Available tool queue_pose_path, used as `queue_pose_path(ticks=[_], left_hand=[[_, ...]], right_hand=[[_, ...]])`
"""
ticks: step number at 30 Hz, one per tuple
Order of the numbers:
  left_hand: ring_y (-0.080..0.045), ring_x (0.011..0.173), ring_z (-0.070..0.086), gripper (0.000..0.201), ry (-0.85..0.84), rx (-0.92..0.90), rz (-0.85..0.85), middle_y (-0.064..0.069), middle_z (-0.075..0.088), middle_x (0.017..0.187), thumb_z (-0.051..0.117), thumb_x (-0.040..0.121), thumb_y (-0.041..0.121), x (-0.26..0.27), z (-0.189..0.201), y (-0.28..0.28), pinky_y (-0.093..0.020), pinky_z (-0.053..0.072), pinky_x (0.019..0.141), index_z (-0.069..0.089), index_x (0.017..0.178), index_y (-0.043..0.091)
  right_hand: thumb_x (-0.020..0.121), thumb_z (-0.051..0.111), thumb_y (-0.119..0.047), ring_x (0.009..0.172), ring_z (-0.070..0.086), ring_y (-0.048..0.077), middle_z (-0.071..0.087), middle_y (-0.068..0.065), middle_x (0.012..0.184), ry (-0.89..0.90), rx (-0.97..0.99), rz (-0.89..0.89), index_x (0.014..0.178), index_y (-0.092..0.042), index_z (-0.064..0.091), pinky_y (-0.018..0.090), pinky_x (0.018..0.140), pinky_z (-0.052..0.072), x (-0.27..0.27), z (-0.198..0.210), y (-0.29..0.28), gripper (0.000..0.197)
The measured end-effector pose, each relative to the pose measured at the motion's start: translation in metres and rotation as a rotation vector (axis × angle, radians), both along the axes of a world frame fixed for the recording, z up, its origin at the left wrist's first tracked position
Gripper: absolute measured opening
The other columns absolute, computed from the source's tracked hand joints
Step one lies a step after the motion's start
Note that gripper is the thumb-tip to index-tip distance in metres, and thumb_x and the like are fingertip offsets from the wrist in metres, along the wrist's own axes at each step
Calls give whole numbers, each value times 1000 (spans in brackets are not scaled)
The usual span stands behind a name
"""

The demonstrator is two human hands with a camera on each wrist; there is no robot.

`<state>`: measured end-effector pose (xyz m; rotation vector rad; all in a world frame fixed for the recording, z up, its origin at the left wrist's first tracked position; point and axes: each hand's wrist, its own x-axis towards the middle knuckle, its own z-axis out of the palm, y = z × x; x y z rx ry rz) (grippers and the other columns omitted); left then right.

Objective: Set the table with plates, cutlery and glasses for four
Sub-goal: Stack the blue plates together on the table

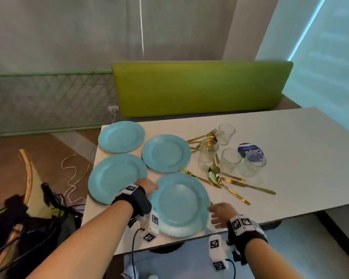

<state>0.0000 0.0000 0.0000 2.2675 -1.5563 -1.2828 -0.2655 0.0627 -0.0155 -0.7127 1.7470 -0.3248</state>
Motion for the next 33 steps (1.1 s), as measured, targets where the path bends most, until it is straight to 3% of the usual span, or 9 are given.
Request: queue_pose_path(ticks=[7,13,17,20,22,24,27,30,33], left_hand=[[-29,113,59,53,-164,109,-137,-15,61,125,61,82,38,-6,-21,-24,-30,46,90,56,121,3],[-30,117,56,63,-136,148,-117,-15,56,130,61,82,43,-5,-31,-31,-32,45,96,46,127,3],[-31,110,61,52,-13,167,-95,-16,63,117,64,80,40,-2,-26,-37,-32,49,86,57,116,5],[-31,105,64,36,335,84,15,-19,64,117,69,78,25,-2,-13,-47,-38,52,90,63,108,4],[-20,73,70,10,532,50,99,-20,67,105,61,89,17,2,7,-55,-29,57,66,62,90,8],[-6,44,61,19,619,21,161,-8,61,80,52,95,21,7,28,-64,-18,47,42,51,77,15],[-14,65,61,10,808,-14,216,-1,62,87,49,96,29,18,55,-76,-27,51,54,51,99,20],[-19,80,63,24,976,-49,351,-3,66,104,46,97,30,28,76,-84,-34,55,63,47,120,22],[-26,98,62,44,1068,-118,448,-9,59,129,43,98,31,39,92,-97,-42,53,81,37,140,18]], right_hand=[[89,58,-12,61,54,27,55,17,72,3,42,-141,81,2,57,34,59,46,7,-20,-11,16],[91,58,-15,49,53,25,55,17,64,-60,10,-185,89,3,56,28,45,45,8,-19,-7,18],[94,53,-23,76,64,31,66,19,90,-107,-98,-188,96,-6,60,37,66,54,7,-1,-7,19],[99,43,-22,75,63,29,67,15,89,-209,-197,-229,97,-11,59,34,60,53,7,27,-17,20],[101,38,-21,73,62,26,67,11,86,-243,-280,-246,98,-14,59,32,60,52,9,49,-31,22],[101,37,-22,76,62,25,67,9,90,-267,-359,-244,100,-15,59,33,64,51,12,71,-48,24],[101,36,-25,81,59,28,64,12,95,-291,-484,-244,110,-8,56,35,67,48,26,98,-78,27],[100,37,-32,90,57,29,63,15,100,-323,-557,-268,111,-6,57,42,78,46,45,117,-104,35],[98,39,-41,76,61,24,65,8,85,-357,-565,-376,98,-9,61,39,71,51,64,128,-127,38]])
